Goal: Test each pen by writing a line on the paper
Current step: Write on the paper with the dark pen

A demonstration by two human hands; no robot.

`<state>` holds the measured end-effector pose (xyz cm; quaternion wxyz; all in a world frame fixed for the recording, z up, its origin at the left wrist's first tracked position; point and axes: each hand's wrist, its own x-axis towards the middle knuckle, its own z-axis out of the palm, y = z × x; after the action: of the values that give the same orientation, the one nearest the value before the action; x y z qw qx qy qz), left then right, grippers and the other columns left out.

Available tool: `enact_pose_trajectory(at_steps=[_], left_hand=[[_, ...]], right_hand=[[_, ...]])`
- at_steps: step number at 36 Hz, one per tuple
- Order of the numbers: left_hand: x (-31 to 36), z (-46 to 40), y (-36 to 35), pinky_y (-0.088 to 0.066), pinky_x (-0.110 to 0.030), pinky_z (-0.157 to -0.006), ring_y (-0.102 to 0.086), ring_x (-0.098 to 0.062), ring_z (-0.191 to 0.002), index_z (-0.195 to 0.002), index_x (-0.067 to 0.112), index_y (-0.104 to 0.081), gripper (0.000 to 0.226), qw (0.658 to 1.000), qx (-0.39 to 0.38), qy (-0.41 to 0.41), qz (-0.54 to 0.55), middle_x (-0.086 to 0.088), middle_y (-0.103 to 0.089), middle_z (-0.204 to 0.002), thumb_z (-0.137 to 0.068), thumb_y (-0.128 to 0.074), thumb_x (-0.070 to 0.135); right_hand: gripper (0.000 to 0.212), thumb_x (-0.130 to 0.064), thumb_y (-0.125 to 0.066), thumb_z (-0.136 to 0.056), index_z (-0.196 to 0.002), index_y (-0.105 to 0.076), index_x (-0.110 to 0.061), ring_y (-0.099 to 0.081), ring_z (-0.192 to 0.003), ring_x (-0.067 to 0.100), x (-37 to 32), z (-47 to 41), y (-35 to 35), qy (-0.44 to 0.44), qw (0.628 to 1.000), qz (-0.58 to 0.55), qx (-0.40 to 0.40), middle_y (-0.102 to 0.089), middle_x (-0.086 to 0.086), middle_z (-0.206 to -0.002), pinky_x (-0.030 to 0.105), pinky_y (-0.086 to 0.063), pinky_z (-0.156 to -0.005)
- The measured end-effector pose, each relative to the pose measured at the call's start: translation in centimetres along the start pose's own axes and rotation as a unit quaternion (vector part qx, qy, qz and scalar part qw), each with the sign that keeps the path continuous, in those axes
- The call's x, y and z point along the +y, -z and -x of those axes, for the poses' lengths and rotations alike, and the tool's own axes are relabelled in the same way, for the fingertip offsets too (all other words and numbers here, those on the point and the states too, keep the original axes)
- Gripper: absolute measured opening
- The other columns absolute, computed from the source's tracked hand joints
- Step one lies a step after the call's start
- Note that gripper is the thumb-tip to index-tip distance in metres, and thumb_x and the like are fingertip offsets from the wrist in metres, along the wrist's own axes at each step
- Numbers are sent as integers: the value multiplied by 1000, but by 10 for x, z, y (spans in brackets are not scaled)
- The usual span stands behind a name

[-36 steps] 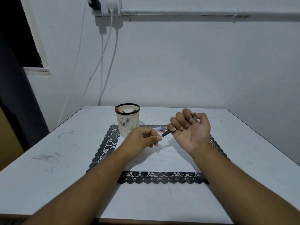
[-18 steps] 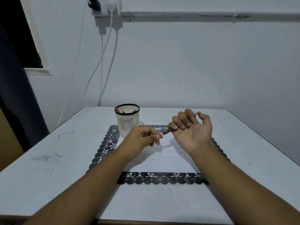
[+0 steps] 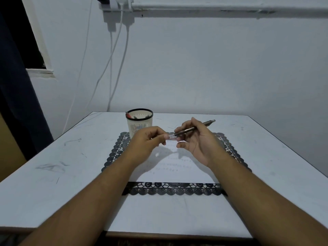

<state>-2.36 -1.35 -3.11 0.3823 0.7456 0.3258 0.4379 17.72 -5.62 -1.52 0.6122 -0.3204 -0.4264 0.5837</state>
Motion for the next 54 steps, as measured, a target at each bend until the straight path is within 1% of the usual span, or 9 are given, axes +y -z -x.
enact_pose_trajectory(at_steps=[4, 9, 16, 20, 23, 26, 35, 42, 54], left_hand=[[-8, -8, 22, -48, -36, -77, -59, -16, -74, -77, 28, -73, 23, 998, 36, 33, -42, -3, -73, -80, -99, -66, 33], [-21, -5, 38, -48, -31, -72, -60, -9, -62, -73, 20, -74, 35, 986, -7, 98, -137, 2, -72, -67, -101, -62, 38], [-26, -4, 35, -36, -10, -55, -59, 8, -66, -69, 20, -70, 38, 950, -66, 119, -281, 12, -69, -69, -102, -61, 38], [-27, -3, 32, -33, -11, -54, -58, 8, -64, -66, 22, -67, 39, 942, -72, 111, -309, 11, -68, -70, -102, -60, 35], [-29, -3, 32, -36, -15, -56, -58, 5, -63, -64, 21, -66, 39, 943, -74, 108, -306, 11, -67, -66, -101, -61, 33], [-30, -3, 33, -34, -11, -53, -57, 10, -60, -65, 22, -67, 39, 945, -74, 109, -298, 12, -67, -65, -101, -61, 33], [-32, -4, 33, -37, -24, -58, -59, -4, -68, -67, 20, -67, 37, 945, -78, 117, -297, 8, -67, -69, -100, -62, 34], [-32, -2, 31, -38, -25, -59, -60, -5, -73, -72, 18, -69, 34, 941, -76, 121, -306, 6, -69, -76, -101, -62, 36], [-34, -2, 32, -45, -28, -65, -64, -13, -78, -73, 17, -71, 33, 945, -80, 118, -295, 2, -71, -77, -100, -62, 34]], right_hand=[[35, -26, -45, -110, -88, -62, -6, -71, -77, 32, -3, -5, 11, 5, 999, -9, 31, -73, 26, -104, 37, -63, -64], [17, 3, -56, -100, -88, -66, -4, -59, -70, 25, 4, -5, 22, 8, 981, 187, 52, -68, 15, -82, 34, -59, -63], [18, 10, -61, -93, -85, -73, 0, -70, -85, 29, 19, 5, 6, -15, 967, 253, -25, -71, 18, -90, 34, -60, -83], [21, 16, -63, -87, -81, -70, -2, -70, -82, 29, 28, 10, -1, -21, 961, 270, -55, -69, 22, -85, 43, -61, -89], [20, 17, -61, -88, -83, -66, -2, -67, -74, 32, 38, 17, -7, -62, 965, 240, -83, -65, 23, -78, 44, -61, -84], [20, 12, -64, -87, -80, -66, -7, -65, -73, 30, 48, 21, -13, -55, 944, 308, -101, -64, 19, -76, 40, -60, -77], [21, 7, -64, -82, -73, -63, -12, -51, -57, 25, 55, 25, -17, -56, 944, 312, -89, -56, 13, -61, 43, -43, -67], [21, 9, -61, -87, -78, -62, -11, -53, -50, 18, 49, 31, -21, -55, 924, 364, -102, -59, 8, -60, 24, -43, -48], [20, 6, -65, -87, -76, -60, -11, -54, -50, 20, 48, 31, -21, -43, 916, 390, -87, -58, 11, -60, 25, -42, -49]])
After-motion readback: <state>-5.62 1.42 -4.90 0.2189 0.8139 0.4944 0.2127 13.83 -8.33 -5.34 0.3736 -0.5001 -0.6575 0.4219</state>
